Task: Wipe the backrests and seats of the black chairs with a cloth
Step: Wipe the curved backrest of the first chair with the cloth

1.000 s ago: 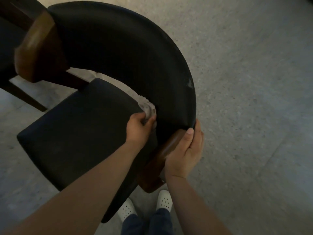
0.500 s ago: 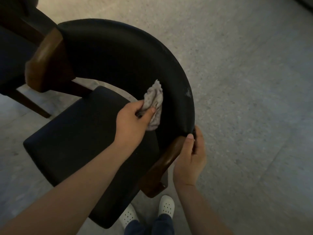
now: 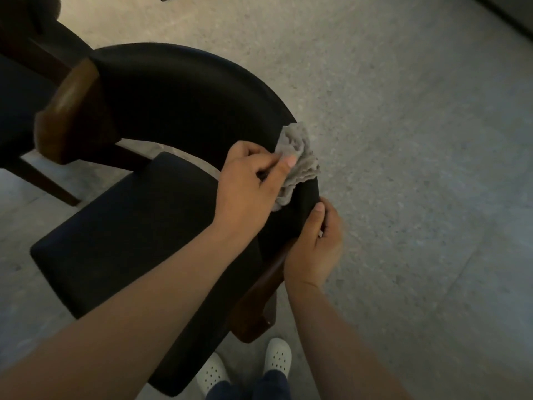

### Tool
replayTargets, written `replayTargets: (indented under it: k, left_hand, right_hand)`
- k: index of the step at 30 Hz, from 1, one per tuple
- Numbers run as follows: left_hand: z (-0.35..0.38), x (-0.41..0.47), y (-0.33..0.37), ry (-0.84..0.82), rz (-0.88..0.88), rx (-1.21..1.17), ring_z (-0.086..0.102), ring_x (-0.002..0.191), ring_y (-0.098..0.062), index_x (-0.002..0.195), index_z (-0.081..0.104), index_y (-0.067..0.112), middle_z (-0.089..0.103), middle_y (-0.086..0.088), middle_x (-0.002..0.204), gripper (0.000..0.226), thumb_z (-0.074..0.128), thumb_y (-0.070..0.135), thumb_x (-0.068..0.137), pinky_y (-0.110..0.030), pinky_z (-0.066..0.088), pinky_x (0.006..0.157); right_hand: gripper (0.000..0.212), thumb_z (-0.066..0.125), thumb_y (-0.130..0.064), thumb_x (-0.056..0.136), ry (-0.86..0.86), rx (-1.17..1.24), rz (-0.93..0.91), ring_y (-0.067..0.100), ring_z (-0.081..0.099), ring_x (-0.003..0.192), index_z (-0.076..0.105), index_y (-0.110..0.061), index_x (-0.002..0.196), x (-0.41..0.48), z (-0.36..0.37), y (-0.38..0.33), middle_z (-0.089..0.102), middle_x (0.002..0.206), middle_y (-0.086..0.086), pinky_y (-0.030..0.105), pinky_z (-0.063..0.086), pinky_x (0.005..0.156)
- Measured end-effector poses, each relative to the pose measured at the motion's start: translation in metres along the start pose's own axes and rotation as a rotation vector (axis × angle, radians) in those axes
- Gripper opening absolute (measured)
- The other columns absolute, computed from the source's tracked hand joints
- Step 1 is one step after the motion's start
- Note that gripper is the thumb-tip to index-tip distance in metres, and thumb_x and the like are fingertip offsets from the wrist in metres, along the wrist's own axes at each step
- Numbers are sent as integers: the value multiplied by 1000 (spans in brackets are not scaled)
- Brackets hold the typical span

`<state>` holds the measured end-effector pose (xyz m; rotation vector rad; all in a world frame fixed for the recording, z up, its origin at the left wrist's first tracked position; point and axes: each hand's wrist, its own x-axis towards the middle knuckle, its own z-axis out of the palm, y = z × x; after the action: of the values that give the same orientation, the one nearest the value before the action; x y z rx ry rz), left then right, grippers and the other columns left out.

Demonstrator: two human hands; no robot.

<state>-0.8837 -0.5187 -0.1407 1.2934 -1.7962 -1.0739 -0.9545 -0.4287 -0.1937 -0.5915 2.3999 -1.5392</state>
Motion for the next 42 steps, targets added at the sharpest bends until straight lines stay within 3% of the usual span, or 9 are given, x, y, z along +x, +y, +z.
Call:
replayTargets:
  k: [8,13,17,22,28,32,36,40,42]
  left_hand:
    - [25,17,1,-95,113,-8,50,104,-9,114,71,27,48,14,102,36,78,35,79,-22,47,90]
    - [31,25,0,-55,179,188,50,95,-9,102,69,27,49,8,102,32,79,43,76,-21,45,81]
    - [29,18,-5,62,-22,89,51,86,3,97,58,27,50,10,105,21,71,39,85,-4,41,73]
    - [11,-5,-40,116,-312,90,49,86,6,104,52,32,50,8,117,18,64,35,91,-8,37,63]
    - [16,7,-9,96,-88,-36,51,96,2,105,55,32,46,8,116,20,66,38,89,0,41,79]
    - [34,11,-2,28,73,-6,48,107,-12,111,67,28,45,10,112,29,69,42,86,-18,44,91]
    - [37,14,-9,25,144,46,46,104,-16,110,72,26,47,4,108,29,66,43,87,-8,33,86]
    - [35,18,-10,-22,159,2,47,100,-20,101,76,19,44,4,103,41,49,49,92,-19,38,87]
    - [34,18,-11,-42,162,-23,47,101,-20,104,75,24,44,6,102,29,58,43,90,-24,42,87]
  right_hand:
    - [43,35,-41,98,4,-6,-30,3,59,95,62,-19,122,0,0,-1,64,109,-4,20,50,77]
    - [44,35,-40,97,12,-11,-40,0,58,95,63,-18,123,0,0,-2,63,109,-5,13,47,76]
    - [44,35,-41,97,6,-20,-48,-16,51,91,62,-19,123,-1,1,0,57,106,-13,2,39,74]
    - [38,37,-39,101,-5,-38,-23,-19,48,95,61,-20,124,-1,0,2,60,112,-10,2,39,77]
    - [43,36,-39,98,9,-20,-48,-17,51,92,62,-17,122,-1,0,-1,60,109,-9,0,38,76]
    - [52,31,-47,95,25,-6,-83,-1,56,92,64,-16,121,-1,1,0,64,110,-3,8,43,74]
    - [52,30,-47,95,27,-15,-84,0,57,91,64,-16,120,0,1,0,64,107,-4,7,43,73]
    - [51,31,-45,95,27,-4,-87,-11,53,88,64,-15,120,-1,1,0,60,103,-10,2,39,72]
    - [52,31,-46,95,26,-1,-85,-14,52,88,64,-14,120,-1,2,0,58,103,-11,1,39,72]
